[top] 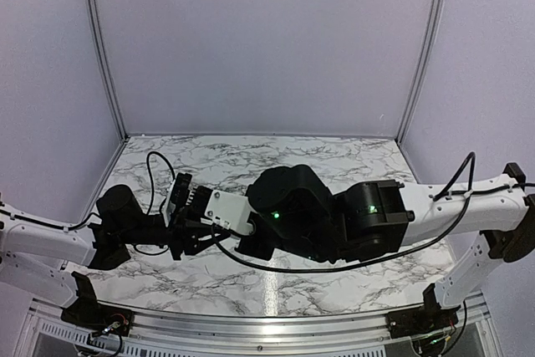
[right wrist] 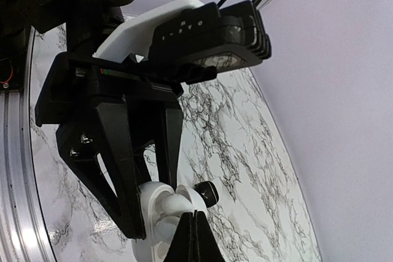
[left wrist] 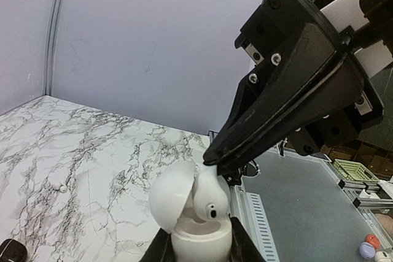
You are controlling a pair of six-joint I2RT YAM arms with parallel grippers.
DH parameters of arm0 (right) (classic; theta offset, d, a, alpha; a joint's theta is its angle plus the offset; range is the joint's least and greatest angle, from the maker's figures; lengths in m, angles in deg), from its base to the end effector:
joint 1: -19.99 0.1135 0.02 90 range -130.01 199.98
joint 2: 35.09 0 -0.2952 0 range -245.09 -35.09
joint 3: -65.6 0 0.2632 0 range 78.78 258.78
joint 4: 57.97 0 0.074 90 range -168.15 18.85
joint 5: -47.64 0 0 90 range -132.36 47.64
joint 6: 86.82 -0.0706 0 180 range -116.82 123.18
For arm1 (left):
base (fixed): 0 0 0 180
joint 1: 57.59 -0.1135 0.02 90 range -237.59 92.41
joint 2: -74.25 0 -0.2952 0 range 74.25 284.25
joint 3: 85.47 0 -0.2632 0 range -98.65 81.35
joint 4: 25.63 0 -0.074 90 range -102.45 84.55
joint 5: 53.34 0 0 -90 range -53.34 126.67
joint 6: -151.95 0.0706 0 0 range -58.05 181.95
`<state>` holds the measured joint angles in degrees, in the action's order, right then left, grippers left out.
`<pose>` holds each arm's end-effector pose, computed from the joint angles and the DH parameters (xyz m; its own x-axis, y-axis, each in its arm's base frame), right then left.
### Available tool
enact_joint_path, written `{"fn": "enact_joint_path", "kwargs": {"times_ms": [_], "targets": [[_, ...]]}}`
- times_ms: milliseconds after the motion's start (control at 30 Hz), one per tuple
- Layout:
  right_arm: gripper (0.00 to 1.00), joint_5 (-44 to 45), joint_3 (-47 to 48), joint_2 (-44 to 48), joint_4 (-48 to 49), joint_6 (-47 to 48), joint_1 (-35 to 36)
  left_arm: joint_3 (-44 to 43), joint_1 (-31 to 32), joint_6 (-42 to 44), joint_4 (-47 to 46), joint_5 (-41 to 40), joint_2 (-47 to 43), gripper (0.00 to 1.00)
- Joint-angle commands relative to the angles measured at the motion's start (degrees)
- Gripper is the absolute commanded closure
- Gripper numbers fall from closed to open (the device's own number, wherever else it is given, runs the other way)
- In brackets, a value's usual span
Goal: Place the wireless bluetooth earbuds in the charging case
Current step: Insert the left earbud into the left side groove of the charging case.
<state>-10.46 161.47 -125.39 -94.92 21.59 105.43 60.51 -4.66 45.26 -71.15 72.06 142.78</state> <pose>0.0688 0.3936 0.3645 0.2167 -0.6558 -0.7231 -0.7820 0.3268 -0.5307 0.1229 -0.2305 0.2642 -0.1750 -0.1568 -0.9720 0.9844 -0.0077 -0.1759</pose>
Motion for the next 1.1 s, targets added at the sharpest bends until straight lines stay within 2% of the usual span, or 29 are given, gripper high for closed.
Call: {"fn": "enact_joint_path", "kwargs": {"times_ms": [0, 200, 1067], "targets": [[1.0, 2.47, 0.15, -1.01, 2.05, 1.59, 0.98, 0.27, 0.25, -0.34, -2.69, 0.02, -1.56, 1.0], [1.0, 4.21, -0.52, -2.21, 2.38, 3.38, 2.08, 0.27, 0.3, -0.28, -2.74, 0.02, -1.73, 1.0], [1.0, -5.35, -4.76, 1.15, 4.93, 1.34, 2.26, 0.7, 0.25, -0.66, -4.54, 0.4, -4.2, 1.0]]}}
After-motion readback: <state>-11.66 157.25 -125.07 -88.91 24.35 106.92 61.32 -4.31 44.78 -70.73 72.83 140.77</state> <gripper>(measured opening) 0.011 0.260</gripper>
